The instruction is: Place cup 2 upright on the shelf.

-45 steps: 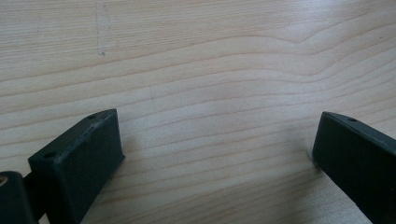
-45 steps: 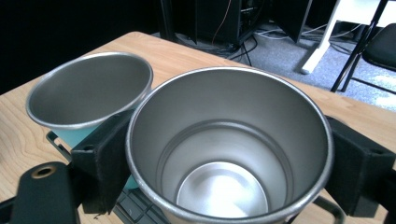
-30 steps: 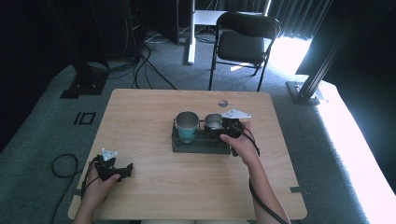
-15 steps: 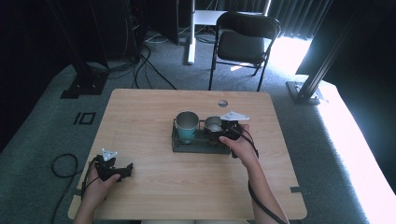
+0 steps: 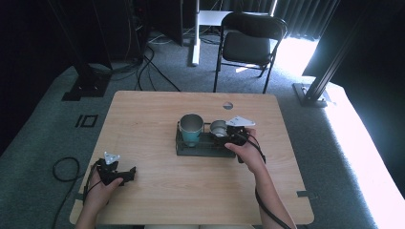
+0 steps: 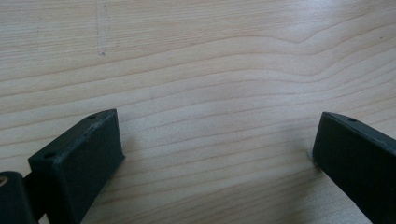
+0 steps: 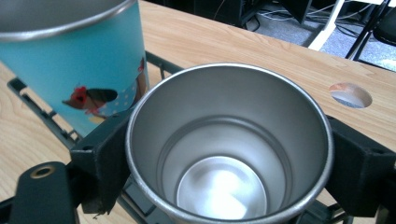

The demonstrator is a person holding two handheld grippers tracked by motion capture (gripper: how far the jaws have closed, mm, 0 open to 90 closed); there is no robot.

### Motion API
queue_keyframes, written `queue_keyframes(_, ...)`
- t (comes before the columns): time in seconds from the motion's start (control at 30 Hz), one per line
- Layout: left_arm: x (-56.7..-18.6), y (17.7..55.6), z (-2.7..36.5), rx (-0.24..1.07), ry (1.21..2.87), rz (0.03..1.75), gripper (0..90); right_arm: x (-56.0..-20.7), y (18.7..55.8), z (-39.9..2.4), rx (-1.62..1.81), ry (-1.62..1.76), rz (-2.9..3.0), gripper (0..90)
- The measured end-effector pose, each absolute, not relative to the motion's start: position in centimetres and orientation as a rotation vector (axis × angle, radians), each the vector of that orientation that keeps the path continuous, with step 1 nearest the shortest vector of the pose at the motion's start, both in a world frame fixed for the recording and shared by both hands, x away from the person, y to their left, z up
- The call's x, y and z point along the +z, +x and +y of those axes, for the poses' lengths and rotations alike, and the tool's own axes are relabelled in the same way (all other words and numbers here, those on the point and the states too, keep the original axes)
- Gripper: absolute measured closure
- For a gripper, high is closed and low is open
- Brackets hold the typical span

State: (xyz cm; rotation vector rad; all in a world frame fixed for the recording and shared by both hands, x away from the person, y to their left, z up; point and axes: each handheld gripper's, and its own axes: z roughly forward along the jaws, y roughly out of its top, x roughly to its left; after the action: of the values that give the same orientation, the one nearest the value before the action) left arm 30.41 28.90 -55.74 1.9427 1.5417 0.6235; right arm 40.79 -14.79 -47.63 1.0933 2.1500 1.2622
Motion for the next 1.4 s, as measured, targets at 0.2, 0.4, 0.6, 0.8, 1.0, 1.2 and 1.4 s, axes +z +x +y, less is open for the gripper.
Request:
queue_keyframes(0.2,-55.7,30.4,28.9,0.623,1.943,1.542,2.2,-47.3,40.3,-15.1,1.241,1.091,2.164,12.4)
queue_keyframes(0.4,-55.7,30.4,28.9,0.623,1.943,1.542,2.2,-47.2,39.8,-15.7,1.256,1.098,2.163,11.9)
queue_keyframes(0.6,-55.7,30.4,28.9,0.623,1.943,1.542,2.2,-47.0,39.2,-16.1,1.258,1.098,2.165,11.9)
queue_keyframes(0.8,-55.7,30.4,28.9,0.623,1.943,1.542,2.2,-46.8,38.3,-16.8,1.25,1.084,2.163,12.0)
queue_keyframes(1.0,-55.7,30.4,28.9,0.623,1.943,1.542,2.2,-46.7,37.4,-17.7,1.23,1.093,2.161,11.9)
queue_keyframes(1.2,-55.7,30.4,28.9,0.624,1.943,1.541,2.2,-46.5,36.6,-18.8,1.231,1.094,2.15,12.0)
queue_keyframes(1.4,-55.7,30.4,28.9,0.623,1.943,1.542,2.2,-46.8,36.2,-20.2,1.226,1.131,2.129,12.0)
